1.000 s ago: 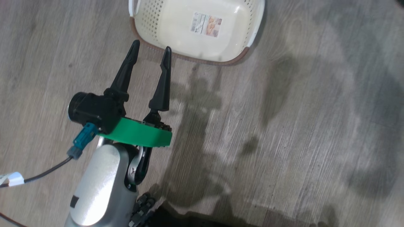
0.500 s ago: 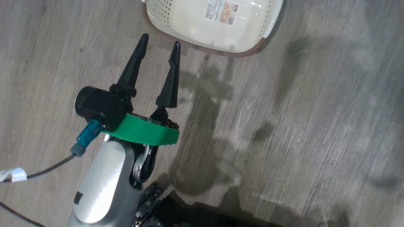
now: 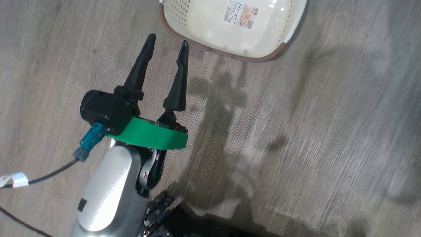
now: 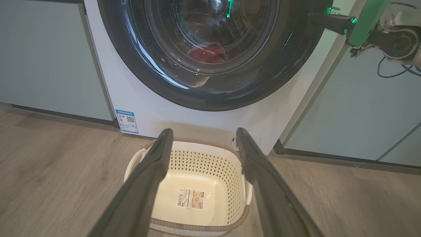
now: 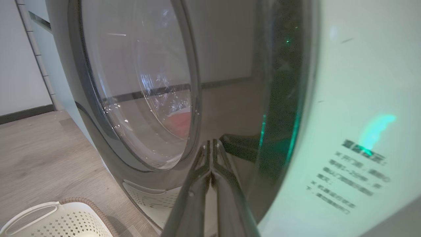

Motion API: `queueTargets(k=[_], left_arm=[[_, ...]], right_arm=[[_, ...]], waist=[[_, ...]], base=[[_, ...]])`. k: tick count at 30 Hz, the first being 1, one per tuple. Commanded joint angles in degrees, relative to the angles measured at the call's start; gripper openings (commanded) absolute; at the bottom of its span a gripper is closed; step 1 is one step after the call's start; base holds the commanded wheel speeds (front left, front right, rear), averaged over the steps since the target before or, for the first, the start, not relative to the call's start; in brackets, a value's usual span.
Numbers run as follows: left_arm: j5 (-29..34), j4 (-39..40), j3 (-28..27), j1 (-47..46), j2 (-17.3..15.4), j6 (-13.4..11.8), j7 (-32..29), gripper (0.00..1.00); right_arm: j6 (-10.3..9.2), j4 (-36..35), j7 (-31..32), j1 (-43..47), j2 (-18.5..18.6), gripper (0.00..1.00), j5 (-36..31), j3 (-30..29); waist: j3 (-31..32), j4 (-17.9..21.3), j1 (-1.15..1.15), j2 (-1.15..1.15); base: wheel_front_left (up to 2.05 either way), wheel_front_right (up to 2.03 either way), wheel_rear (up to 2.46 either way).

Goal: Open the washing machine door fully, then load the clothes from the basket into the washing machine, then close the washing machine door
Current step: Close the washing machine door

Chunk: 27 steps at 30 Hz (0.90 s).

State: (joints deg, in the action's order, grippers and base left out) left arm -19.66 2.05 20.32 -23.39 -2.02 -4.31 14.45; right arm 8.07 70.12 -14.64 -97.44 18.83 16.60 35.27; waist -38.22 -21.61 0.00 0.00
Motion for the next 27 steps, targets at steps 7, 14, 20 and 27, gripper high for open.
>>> queueTargets(k=[7,14,20,27], left_arm=[[2.0,0.2,-3.4,1.4,-0.9,0.2,0.5,1.00],[4.1,-2.0,-5.4,4.0,-0.9,1.3,0.5,1.00],[6.5,-4.1,-6.9,7.5,-0.9,2.1,0.5,1.00],[6.8,-5.4,-8.9,11.4,-0.9,2.4,0.5,1.00]], right_arm=[[-0.58,-9.2,-0.3,9.6,-0.4,0.00,0.4,-3.3],[-0.58,-19.4,-0.4,24.7,0.9,0.00,2.6,-6.9],[-0.58,-27.8,-0.4,38.8,1.3,0.00,4.0,-10.8],[-0.58,-37.7,-0.4,53.7,-0.9,0.00,5.0,-17.9]], waist=[[6.4,3.1,0.00,0.00],[15.2,6.5,0.00,0.00],[22.8,9.2,0.00,0.00],[29.0,12.0,0.00,0.00]], base=[[0.00,0.00,0.00],[0.00,0.00,0.00],[0.00,0.00,0.00],[0.00,0.00,0.00]])
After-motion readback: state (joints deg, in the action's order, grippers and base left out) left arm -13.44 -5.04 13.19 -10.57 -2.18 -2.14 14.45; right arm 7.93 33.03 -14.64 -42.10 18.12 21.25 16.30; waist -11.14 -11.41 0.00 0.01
